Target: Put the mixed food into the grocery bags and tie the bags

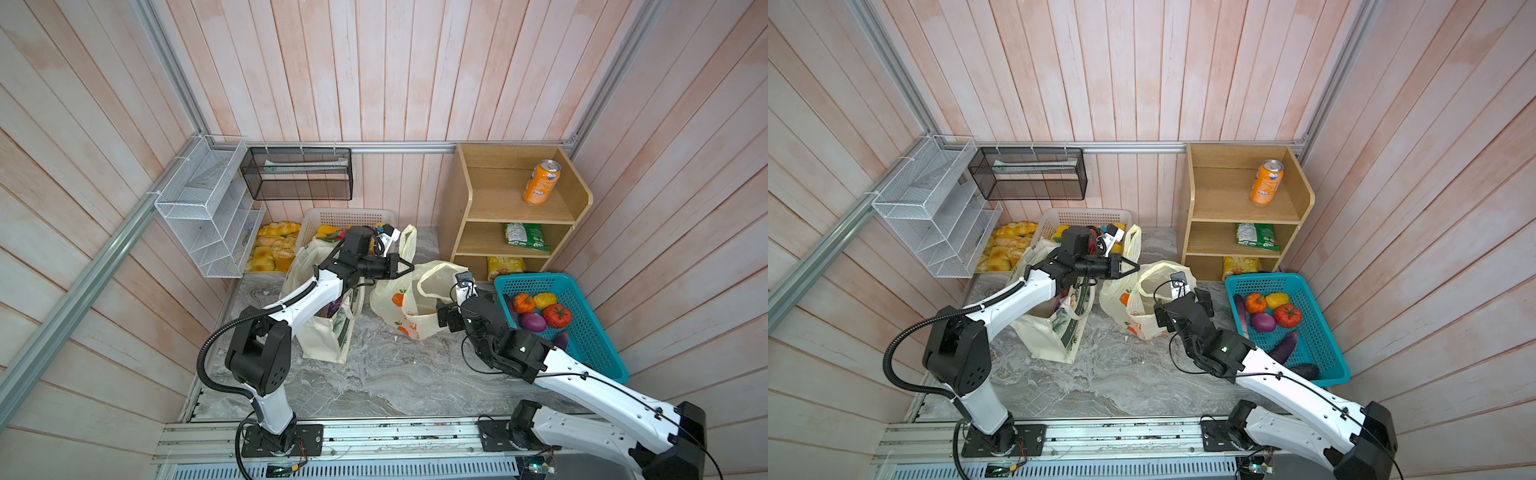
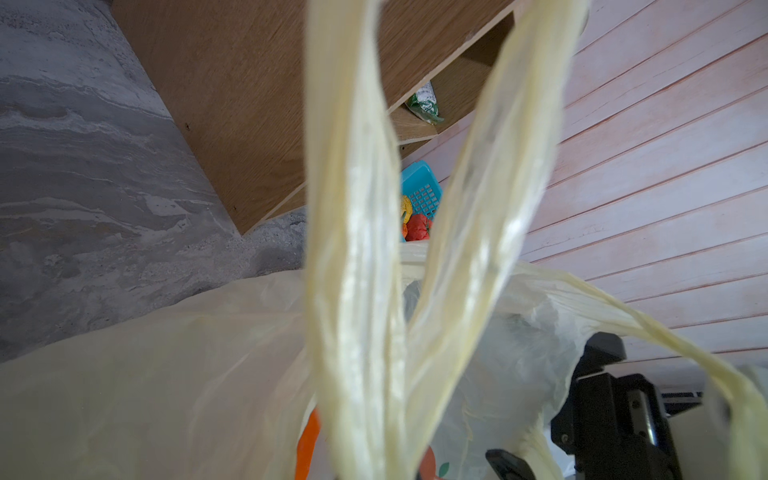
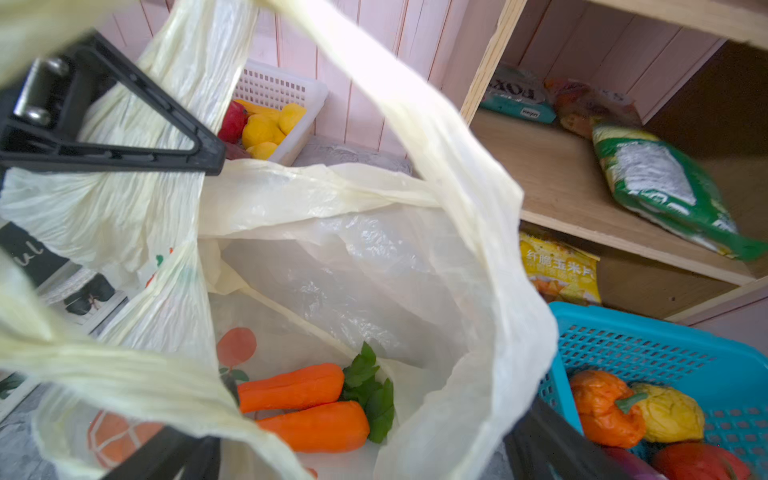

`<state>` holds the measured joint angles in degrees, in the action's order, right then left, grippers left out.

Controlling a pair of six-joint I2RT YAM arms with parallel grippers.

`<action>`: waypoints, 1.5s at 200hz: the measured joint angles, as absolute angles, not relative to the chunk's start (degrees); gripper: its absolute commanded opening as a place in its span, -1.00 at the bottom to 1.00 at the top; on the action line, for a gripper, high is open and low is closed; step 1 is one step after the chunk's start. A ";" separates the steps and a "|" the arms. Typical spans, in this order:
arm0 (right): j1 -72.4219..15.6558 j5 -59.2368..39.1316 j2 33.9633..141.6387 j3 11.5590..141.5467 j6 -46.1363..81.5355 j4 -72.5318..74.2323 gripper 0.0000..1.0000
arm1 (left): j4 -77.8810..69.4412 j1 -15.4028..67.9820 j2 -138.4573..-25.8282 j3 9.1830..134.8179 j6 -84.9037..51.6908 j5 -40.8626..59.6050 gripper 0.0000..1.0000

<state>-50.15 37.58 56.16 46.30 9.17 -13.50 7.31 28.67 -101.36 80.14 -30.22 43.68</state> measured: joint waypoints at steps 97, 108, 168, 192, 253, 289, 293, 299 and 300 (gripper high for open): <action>-27.62 10.90 50.98 44.01 2.96 1.19 0.96 | 7.51 28.67 -101.95 80.90 -29.61 45.32 -1.00; -25.41 6.59 51.35 43.66 3.07 2.81 0.96 | 7.51 28.67 -101.95 80.93 -29.54 45.76 -1.00; -17.54 -7.77 58.17 43.57 3.46 9.13 0.96 | 7.99 28.71 -103.46 82.76 -27.86 48.66 -1.00; -16.01 -11.57 62.28 45.08 3.53 9.74 0.96 | 8.19 28.95 -104.05 83.05 -27.40 49.93 -1.00; -15.97 -22.13 68.20 50.22 6.33 11.92 0.96 | 8.27 29.43 -104.79 84.01 -26.59 52.47 -1.00; -15.97 -25.23 66.94 50.63 8.78 11.46 0.96 | 8.38 30.20 -104.79 84.01 -26.39 52.49 -1.00; -15.97 -25.23 66.76 50.98 8.88 11.03 0.96 | 8.38 30.37 -104.79 84.01 -26.35 52.47 -1.00; -15.97 -25.28 66.41 51.75 9.04 10.17 0.96 | 8.40 30.59 -104.79 84.01 -26.28 52.45 -1.00; -15.97 -25.28 66.32 51.94 9.06 10.00 0.96 | 8.40 30.61 -104.79 84.01 -26.26 52.45 -1.00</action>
